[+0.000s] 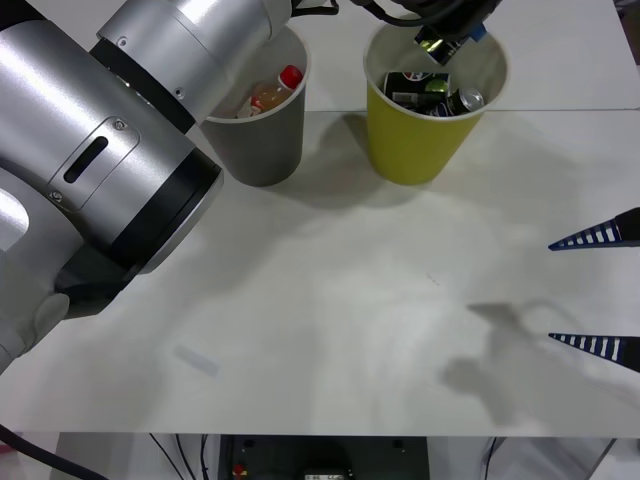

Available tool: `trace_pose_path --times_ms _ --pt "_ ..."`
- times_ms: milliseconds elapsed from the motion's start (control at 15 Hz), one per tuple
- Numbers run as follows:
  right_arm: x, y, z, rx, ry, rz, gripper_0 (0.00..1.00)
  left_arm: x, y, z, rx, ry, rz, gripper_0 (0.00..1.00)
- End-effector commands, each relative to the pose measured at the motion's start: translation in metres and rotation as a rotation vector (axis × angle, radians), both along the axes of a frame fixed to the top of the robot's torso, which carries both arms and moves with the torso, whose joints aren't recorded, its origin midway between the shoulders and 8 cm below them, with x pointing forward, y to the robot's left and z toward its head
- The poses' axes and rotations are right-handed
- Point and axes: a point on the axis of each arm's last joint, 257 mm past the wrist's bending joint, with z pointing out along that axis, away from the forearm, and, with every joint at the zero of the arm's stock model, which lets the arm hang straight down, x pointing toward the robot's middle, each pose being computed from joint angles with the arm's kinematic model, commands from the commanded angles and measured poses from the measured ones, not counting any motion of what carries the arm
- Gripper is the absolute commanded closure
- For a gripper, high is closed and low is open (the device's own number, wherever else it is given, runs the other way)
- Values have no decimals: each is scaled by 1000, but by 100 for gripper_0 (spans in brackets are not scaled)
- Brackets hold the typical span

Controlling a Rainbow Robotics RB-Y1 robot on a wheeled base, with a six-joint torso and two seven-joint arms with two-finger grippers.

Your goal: Put the can into the green bin and the plastic bottle into the gray bin

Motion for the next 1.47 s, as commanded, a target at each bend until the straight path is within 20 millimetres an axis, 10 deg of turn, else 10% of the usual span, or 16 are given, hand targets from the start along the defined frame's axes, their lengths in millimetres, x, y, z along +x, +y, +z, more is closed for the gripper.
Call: trace_pose_path --times_ms 67,400,1467 --pt "0 0 0 0 0 0 0 -1 -1 1 0 -3 -9 0" --pt "0 0 0 0 0 0 0 -2 28 16 -26 42 -51 0" --pt "0 0 0 0 0 0 0 -76 260 -14 167 -21 -207 0"
